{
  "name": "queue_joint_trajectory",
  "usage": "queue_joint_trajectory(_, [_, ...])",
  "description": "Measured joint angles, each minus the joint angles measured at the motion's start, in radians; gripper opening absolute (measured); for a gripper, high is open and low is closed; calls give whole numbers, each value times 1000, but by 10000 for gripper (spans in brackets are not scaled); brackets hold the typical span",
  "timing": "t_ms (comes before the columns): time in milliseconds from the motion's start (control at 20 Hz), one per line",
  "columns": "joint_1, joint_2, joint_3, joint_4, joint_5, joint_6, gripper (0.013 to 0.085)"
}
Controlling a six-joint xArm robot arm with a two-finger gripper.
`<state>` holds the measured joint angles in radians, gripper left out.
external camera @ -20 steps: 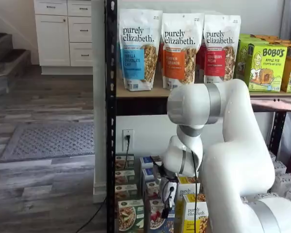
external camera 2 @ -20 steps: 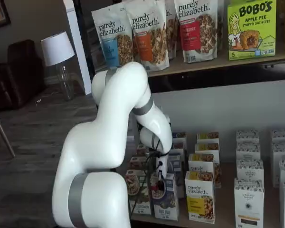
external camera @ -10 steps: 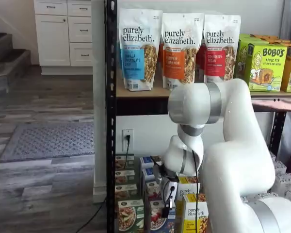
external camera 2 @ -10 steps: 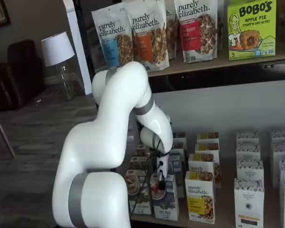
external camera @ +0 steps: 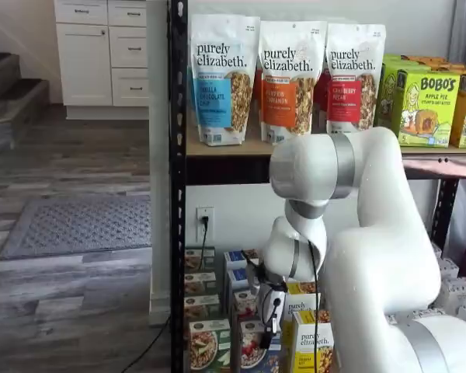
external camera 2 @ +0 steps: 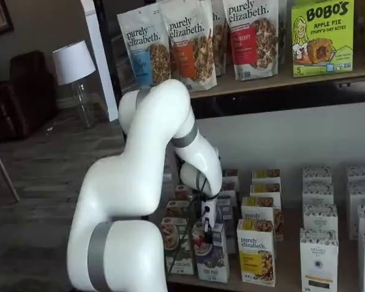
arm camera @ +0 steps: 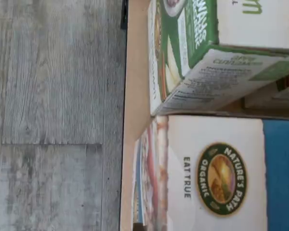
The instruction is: Pick up the blue and white box that is on the bottom shelf, the second box from the left
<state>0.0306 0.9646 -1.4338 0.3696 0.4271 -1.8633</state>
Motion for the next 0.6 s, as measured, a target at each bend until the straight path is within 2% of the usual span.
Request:
queue_joint_trajectory(200, [-2,0,-2,11,6,-12,650])
queue_joint_trajectory(250, [-3,0,-3,12,7,-13,610])
queue_joint_trajectory(300, [-3,0,-4,11,10,-11,610])
queue_joint_trajectory(450, [-3,0,-8,2,21,-3,530])
queue_joint_trajectory(500, [-3,0,-9,-1,24,0,530])
queue_joint_trajectory(550, [-2,0,-9,-3,24,3,490])
queue_joint_trajectory(600, [-2,0,-9,-6,25,5,490])
